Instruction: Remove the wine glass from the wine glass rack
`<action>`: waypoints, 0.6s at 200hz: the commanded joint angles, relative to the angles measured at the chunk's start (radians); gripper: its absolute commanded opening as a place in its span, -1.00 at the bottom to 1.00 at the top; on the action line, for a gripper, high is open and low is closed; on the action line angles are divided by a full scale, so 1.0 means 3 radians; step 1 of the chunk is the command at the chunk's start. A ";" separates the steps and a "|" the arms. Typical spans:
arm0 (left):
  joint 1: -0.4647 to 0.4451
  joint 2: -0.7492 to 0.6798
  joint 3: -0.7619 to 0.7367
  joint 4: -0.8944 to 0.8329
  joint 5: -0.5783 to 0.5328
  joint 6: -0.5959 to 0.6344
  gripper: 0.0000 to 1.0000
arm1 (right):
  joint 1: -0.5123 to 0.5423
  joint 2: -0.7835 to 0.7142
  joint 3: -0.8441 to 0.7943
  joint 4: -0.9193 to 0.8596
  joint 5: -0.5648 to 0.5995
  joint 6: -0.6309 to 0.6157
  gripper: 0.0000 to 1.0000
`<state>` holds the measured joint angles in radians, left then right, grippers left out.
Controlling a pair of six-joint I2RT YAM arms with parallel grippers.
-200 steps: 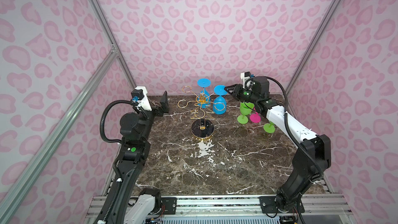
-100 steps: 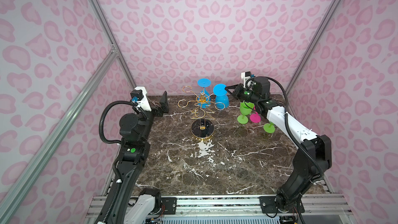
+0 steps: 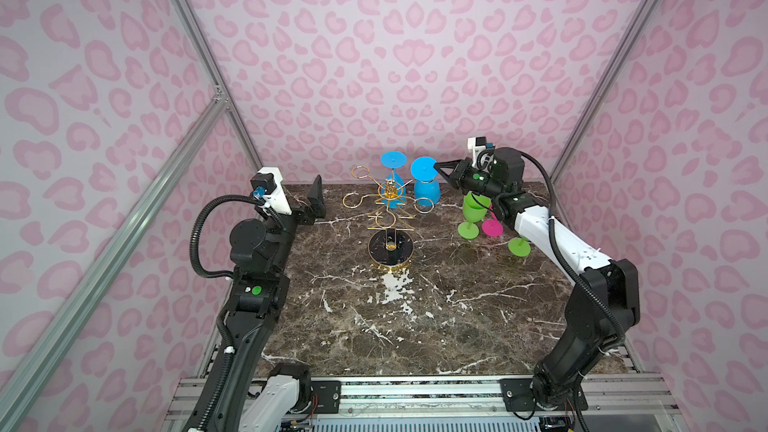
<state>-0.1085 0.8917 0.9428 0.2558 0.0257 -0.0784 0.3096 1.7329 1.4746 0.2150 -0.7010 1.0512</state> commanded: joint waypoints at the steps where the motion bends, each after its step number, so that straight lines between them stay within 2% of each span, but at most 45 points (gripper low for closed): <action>1: 0.0006 -0.0017 -0.0008 0.0145 -0.0001 0.0015 0.97 | 0.0003 0.0048 -0.0062 0.0259 -0.0061 0.0163 -1.00; 120: 0.0004 -0.0018 -0.0008 0.0144 -0.0013 0.0013 0.97 | 0.0077 0.0033 -0.0073 0.0302 -0.0088 0.0195 -1.00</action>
<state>-0.1085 0.8894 0.9428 0.2592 0.0254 -0.0784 0.3294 1.7451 1.4590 0.2657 -0.7147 1.1110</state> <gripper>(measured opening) 0.986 0.049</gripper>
